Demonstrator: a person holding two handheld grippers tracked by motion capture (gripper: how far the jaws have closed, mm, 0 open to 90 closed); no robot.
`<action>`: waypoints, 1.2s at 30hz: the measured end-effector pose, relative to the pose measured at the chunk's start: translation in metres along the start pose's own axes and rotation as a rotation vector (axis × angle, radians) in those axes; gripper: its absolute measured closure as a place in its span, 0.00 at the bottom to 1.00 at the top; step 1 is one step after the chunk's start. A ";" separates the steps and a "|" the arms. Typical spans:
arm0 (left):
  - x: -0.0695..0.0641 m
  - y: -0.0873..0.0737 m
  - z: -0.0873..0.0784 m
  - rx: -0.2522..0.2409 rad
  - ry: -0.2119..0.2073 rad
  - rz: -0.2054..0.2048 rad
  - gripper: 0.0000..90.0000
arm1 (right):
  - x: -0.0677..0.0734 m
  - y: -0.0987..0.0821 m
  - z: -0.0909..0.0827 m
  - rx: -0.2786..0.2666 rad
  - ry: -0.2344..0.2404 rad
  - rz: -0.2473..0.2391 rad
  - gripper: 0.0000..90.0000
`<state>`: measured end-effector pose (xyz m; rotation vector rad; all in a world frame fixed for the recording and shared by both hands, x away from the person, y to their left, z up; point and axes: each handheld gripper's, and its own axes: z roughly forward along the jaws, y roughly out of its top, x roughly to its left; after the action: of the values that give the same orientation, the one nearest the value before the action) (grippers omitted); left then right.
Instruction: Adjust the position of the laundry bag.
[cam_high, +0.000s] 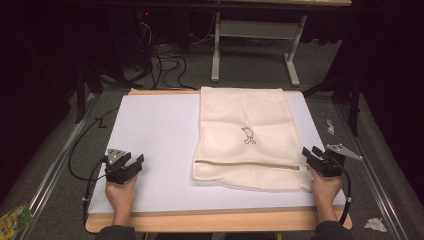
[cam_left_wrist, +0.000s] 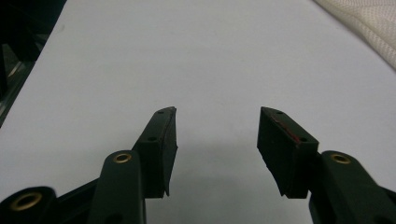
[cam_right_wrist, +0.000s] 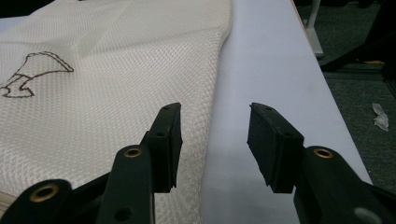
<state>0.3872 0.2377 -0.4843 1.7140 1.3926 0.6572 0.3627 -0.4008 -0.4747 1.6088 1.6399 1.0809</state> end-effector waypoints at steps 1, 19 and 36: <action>0.000 0.000 0.000 0.003 -0.001 0.002 0.53 | 0.000 0.000 0.000 0.004 -0.002 0.002 0.62; -0.003 0.000 0.001 0.011 -0.022 0.039 0.53 | -0.001 0.000 0.001 0.009 -0.011 0.026 0.61; -0.002 0.003 0.003 0.036 -0.090 0.025 0.55 | -0.002 0.003 0.006 0.060 -0.002 0.025 0.65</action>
<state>0.3903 0.2344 -0.4831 1.7694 1.3298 0.5646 0.3695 -0.4024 -0.4755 1.6727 1.6699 1.0512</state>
